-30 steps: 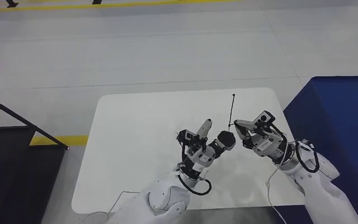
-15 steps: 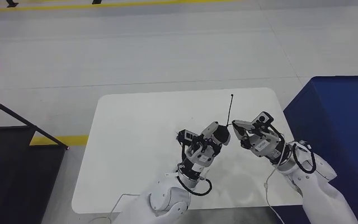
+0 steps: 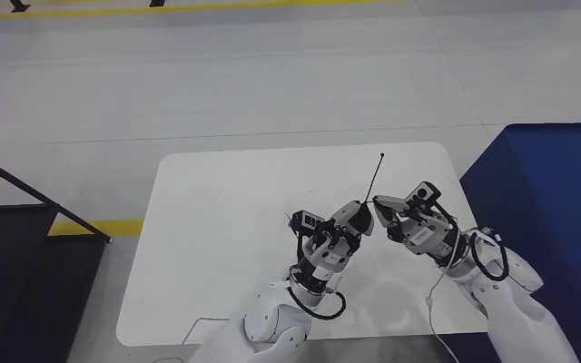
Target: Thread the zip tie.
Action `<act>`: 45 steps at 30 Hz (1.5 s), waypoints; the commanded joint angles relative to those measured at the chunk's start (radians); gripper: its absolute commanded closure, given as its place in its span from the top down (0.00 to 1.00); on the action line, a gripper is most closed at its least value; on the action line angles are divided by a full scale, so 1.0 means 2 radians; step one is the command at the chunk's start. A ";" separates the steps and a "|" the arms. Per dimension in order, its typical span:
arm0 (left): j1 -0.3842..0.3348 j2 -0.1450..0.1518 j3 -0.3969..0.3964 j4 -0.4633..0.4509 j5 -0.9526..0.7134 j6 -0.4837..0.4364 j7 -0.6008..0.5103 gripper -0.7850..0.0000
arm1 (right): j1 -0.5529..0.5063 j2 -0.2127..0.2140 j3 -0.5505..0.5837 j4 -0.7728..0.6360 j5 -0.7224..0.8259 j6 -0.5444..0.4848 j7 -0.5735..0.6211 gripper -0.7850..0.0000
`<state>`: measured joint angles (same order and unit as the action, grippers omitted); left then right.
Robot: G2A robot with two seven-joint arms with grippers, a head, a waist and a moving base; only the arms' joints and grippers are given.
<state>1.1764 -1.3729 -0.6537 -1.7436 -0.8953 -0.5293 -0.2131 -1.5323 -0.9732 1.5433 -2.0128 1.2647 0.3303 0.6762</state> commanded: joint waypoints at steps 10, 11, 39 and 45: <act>0.009 -0.010 -0.016 0.007 0.001 0.013 -0.016 0.00 | 0.009 -0.004 -0.006 0.004 -0.003 0.005 -0.003 0.00; 0.010 -0.011 -0.017 0.008 0.001 0.014 -0.017 0.00 | 0.010 -0.004 -0.006 0.004 -0.003 0.005 -0.004 0.00; 0.017 -0.033 -0.029 0.043 0.040 0.084 -0.039 0.00 | 0.027 -0.011 0.048 0.020 0.032 -0.006 -0.015 0.00; 0.023 -0.035 -0.033 0.044 0.055 0.107 -0.042 0.00 | 0.025 -0.012 0.060 0.018 0.034 -0.003 -0.016 0.00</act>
<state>1.2194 -1.4417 -0.7171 -1.6545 -0.7880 -0.3209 -0.2957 -1.4814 -0.9965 1.6616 -1.9763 1.3319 0.3228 0.6448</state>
